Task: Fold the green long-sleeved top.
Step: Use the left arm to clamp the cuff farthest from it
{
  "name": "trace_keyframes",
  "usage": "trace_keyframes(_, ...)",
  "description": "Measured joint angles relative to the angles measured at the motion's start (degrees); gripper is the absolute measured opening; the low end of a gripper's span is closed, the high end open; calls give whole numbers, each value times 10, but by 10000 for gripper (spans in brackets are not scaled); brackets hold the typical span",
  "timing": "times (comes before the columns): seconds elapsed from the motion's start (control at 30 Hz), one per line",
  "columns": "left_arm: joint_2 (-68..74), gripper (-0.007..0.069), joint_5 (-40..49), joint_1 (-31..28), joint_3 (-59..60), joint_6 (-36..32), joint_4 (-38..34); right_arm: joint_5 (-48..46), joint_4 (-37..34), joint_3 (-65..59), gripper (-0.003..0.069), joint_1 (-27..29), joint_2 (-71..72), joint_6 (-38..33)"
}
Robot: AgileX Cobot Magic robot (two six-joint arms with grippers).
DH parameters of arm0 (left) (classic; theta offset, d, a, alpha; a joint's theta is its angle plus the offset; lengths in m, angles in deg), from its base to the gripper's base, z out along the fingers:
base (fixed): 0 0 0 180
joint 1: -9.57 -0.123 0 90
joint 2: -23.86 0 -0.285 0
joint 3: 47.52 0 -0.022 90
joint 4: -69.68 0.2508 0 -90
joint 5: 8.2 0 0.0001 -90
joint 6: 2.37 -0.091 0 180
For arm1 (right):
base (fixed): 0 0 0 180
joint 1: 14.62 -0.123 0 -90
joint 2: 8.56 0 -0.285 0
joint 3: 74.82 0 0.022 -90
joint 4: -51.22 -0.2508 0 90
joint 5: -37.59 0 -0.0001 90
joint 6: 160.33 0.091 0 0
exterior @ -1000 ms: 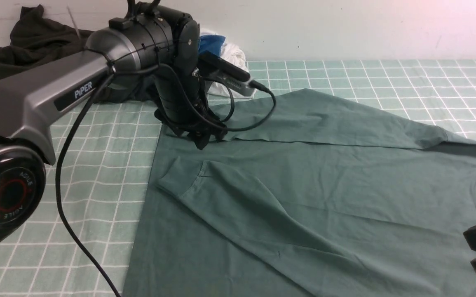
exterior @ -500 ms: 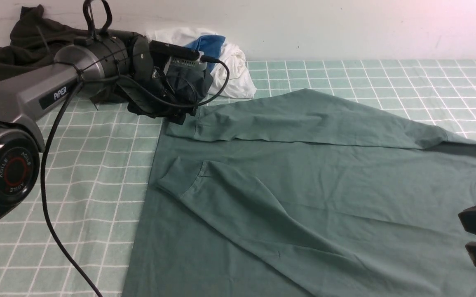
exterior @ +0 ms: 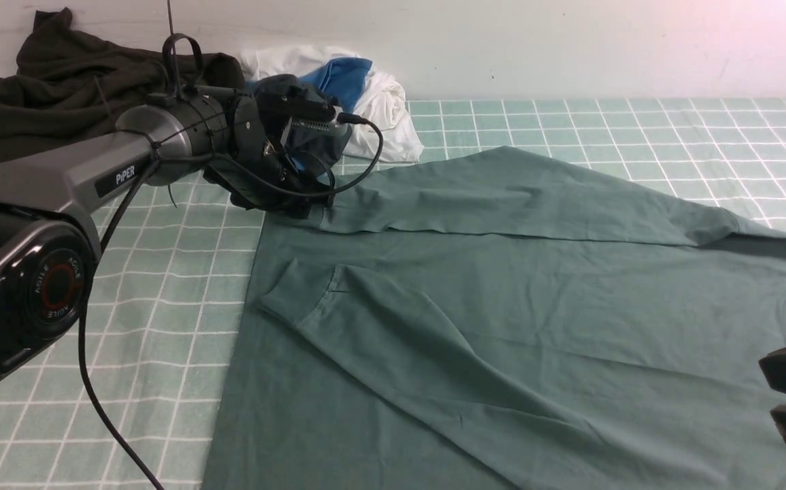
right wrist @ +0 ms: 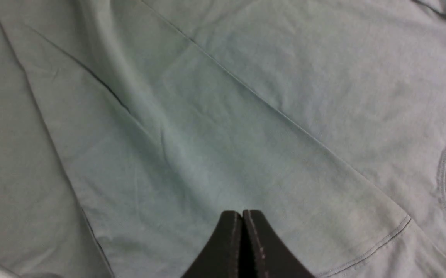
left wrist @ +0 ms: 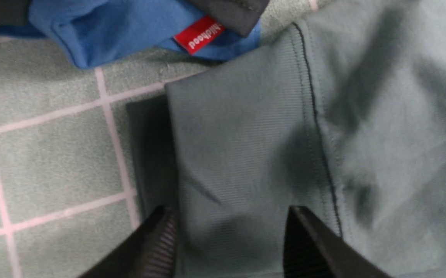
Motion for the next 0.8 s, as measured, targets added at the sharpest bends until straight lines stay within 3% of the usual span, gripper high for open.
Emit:
trace_keyframes(0.23,5,94,6,0,0,-4,-14,-2,-2,0,-14,0,0,2)
trace_keyframes(0.37,1,11,8,0,0,-16,-14,-2,-2,0,-14,0,0,2)
trace_keyframes(0.67,-19,4,13,0,0,-26,-13,-4,-3,0,-14,0,0,2)
trace_keyframes(0.8,-9,96,4,0,0,-25,-8,-5,-3,0,-14,0,0,2)
